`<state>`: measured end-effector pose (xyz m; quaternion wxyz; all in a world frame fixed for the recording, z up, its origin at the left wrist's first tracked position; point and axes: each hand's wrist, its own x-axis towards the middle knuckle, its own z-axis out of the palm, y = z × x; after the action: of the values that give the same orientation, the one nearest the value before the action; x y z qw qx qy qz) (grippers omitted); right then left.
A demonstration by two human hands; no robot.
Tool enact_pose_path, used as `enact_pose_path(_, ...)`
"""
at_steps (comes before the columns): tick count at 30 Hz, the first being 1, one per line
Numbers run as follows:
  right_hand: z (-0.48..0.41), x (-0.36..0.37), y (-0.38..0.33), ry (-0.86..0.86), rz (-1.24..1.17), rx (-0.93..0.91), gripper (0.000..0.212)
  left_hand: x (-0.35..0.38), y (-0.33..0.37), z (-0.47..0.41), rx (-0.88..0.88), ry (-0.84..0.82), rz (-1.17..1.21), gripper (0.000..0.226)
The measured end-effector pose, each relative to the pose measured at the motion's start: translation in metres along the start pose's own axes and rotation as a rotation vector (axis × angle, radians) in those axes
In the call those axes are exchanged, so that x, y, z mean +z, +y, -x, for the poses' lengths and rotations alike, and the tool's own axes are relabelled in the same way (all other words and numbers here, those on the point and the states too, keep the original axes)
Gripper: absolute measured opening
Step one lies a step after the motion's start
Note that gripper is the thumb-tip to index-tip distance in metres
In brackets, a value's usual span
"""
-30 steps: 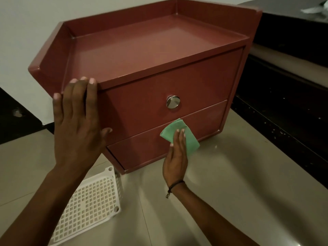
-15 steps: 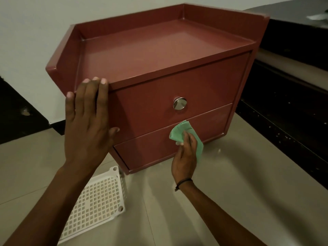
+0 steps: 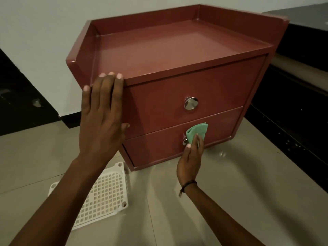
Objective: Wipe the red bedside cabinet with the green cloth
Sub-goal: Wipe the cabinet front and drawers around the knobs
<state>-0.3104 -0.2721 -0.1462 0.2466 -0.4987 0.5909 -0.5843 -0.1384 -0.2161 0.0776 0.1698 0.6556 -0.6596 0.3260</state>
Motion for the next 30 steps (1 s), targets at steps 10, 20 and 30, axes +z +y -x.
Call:
enact_pose_path(10, -0.067, -0.010, 0.014, 0.138, -0.072, 0.044, 0.063, 0.001, -0.007, 0.000, 0.040, -0.010, -0.030, 0.132)
enact_pose_path(20, -0.117, -0.026, 0.019, 0.376, -0.022, 0.132, 0.059, 0.001, -0.003, 0.000, 0.010, 0.002, -0.013, 0.132)
enact_pose_path(30, -0.076, -0.016, 0.056, 0.191, 0.030, -0.025, 0.051, 0.000, -0.006, 0.000, 0.021, -0.004, -0.016, 0.132)
